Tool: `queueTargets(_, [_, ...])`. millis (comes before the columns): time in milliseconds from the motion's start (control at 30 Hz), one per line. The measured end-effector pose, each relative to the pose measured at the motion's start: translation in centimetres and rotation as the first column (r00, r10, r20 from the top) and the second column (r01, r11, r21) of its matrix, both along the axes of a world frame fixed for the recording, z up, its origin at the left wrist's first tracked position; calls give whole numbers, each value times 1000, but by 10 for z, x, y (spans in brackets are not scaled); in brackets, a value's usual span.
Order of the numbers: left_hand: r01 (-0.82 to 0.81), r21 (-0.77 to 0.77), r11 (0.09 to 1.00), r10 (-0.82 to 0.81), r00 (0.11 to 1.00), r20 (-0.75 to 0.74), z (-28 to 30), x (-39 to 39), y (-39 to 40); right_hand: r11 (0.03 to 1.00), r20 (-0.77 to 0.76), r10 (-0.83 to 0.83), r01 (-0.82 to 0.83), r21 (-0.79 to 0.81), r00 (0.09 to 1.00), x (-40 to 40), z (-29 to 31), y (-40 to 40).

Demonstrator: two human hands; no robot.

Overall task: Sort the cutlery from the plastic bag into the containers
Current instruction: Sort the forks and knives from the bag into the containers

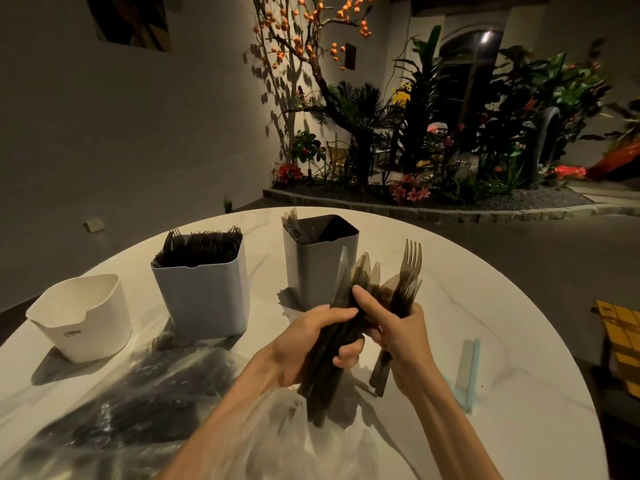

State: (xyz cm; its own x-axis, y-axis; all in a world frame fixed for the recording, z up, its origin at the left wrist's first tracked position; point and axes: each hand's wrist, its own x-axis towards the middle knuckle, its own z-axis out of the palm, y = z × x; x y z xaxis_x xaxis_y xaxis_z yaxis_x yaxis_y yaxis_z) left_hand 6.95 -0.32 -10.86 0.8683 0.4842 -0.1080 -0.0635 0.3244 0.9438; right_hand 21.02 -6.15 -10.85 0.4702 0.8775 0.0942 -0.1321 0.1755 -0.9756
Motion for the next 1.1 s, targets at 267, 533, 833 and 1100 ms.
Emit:
queueTargets(267, [-89,21,996,89,996,25,-2,1,-1,1000,-66,25,-26,-17,997,-2,5,-1])
queueTargets(533, [-71,111,991,71,997,6,-5,0,4,996,-19,45,-46,-74,999,-2,3,1])
queueTargets(833, [-452,-91,887,445,789,424,16,-1,16,874,304,463,-373,-310,833,-6,12,-12])
queueTargets(1100, [-553,-206,807,565,622,542,34,-24,29,885,213,380,-287,-365,900,-1,13,-9])
